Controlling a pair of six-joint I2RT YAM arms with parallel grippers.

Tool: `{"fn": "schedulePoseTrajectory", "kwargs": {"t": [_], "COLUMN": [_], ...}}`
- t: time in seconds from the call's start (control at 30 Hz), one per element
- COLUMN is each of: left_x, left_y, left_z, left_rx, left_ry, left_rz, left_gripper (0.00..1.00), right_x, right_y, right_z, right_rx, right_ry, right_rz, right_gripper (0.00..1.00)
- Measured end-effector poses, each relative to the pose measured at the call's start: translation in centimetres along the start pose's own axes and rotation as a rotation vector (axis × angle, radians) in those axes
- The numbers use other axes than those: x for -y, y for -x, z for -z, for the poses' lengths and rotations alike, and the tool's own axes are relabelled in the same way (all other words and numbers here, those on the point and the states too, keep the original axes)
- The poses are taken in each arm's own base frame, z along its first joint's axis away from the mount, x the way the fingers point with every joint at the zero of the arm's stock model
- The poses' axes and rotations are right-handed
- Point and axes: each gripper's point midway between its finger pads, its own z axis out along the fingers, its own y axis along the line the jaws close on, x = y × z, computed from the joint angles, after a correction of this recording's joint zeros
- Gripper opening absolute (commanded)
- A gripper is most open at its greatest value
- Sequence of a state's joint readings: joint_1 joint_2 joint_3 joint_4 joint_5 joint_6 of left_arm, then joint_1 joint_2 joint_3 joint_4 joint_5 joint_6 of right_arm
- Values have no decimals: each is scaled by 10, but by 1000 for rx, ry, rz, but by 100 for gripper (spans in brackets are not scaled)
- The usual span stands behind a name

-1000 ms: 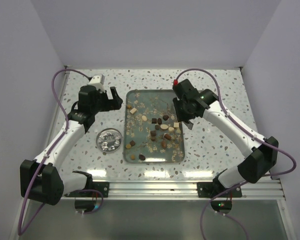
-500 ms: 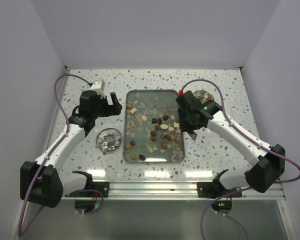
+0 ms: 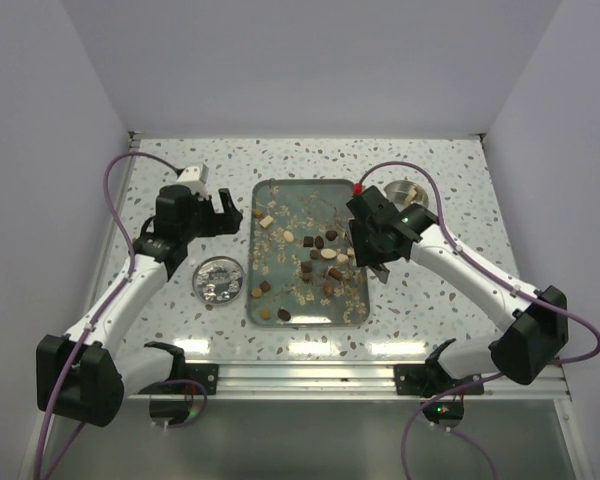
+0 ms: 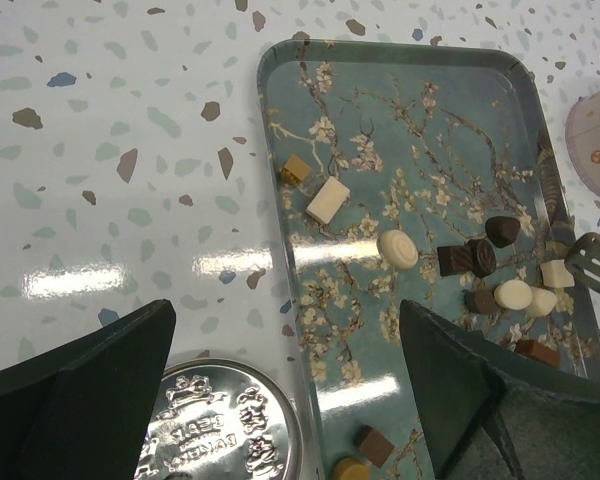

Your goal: Pack the chocolate

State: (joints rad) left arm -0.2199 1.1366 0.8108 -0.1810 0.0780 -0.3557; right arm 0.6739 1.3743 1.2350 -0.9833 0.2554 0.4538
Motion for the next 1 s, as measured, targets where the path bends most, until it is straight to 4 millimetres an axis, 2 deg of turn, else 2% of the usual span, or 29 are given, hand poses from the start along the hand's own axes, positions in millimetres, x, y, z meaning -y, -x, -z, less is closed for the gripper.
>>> {"fn": "schedulePoseTrajectory", "kwargs": {"t": [0.2,1.0], "left_x": [-1,-3], "left_y": [-3,-11], "left_z": [0,1], "left_rx": [-6,-22], "left_ry": [2,8], "left_rz": [0,2], "left_gripper": [100,100], "right_x": [1,-5], "right_y": [-1,-11], "right_z": [-9,-20], "right_rx": [-18,-52], "right_ry": [-28,-31], "right_rz": [10,24], "right_gripper": [47,46]}}
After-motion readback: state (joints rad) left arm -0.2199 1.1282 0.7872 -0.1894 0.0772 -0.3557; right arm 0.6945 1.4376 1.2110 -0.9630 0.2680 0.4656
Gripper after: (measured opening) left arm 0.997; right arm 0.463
